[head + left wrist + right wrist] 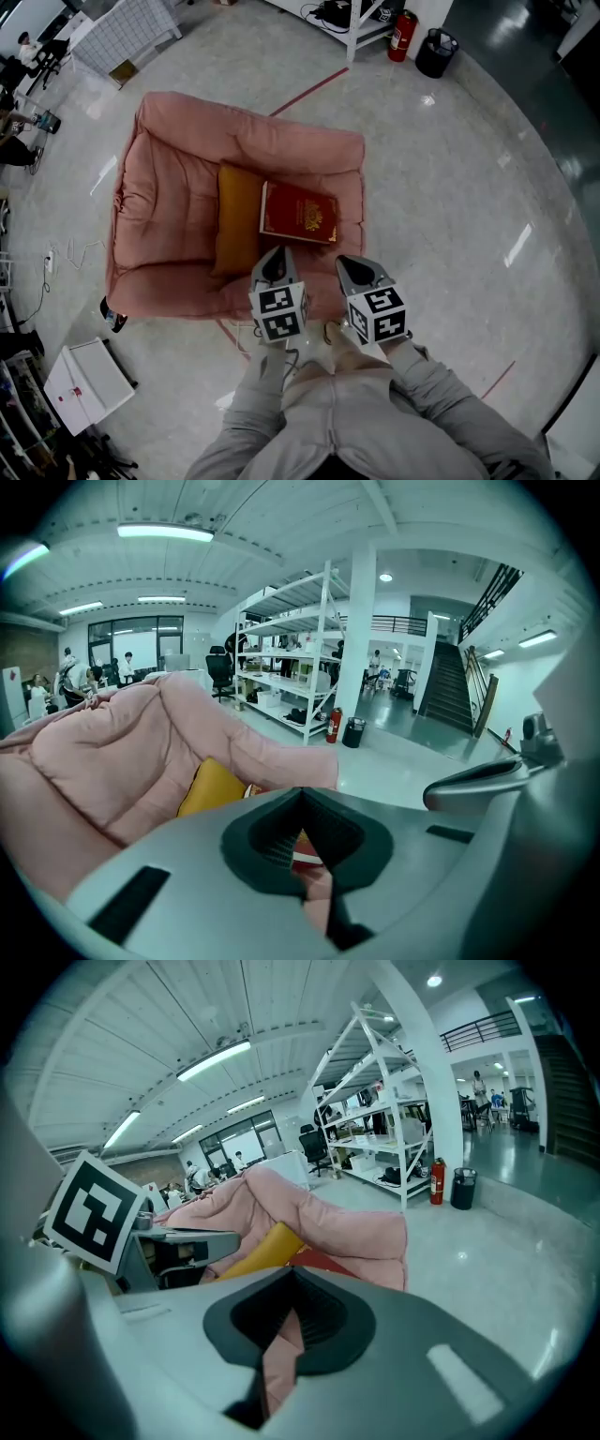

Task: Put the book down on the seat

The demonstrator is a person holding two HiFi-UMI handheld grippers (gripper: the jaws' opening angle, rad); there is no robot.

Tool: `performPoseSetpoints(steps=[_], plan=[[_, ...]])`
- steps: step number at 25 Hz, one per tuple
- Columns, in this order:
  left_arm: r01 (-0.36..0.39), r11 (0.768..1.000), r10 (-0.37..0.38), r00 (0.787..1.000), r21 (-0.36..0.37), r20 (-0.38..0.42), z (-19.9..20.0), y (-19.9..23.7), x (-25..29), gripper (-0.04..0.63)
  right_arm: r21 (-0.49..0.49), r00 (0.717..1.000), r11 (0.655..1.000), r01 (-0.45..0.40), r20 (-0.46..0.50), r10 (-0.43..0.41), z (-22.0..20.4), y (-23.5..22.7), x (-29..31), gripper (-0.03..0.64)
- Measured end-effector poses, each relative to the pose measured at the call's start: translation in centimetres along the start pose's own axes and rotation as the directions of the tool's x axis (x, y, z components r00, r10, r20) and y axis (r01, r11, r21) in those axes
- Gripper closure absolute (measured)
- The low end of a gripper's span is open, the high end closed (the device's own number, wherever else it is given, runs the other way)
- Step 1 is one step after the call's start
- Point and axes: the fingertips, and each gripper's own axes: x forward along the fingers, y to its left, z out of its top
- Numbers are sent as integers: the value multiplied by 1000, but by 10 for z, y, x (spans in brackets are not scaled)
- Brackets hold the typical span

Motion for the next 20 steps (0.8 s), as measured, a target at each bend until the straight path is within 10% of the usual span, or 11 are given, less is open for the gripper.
performPoseSetpoints(steps=[20], plan=[[27, 1000, -27, 1000, 5, -16, -10, 1, -71, 591, -134, 998, 991, -18, 50, 25, 12, 38, -32, 618]])
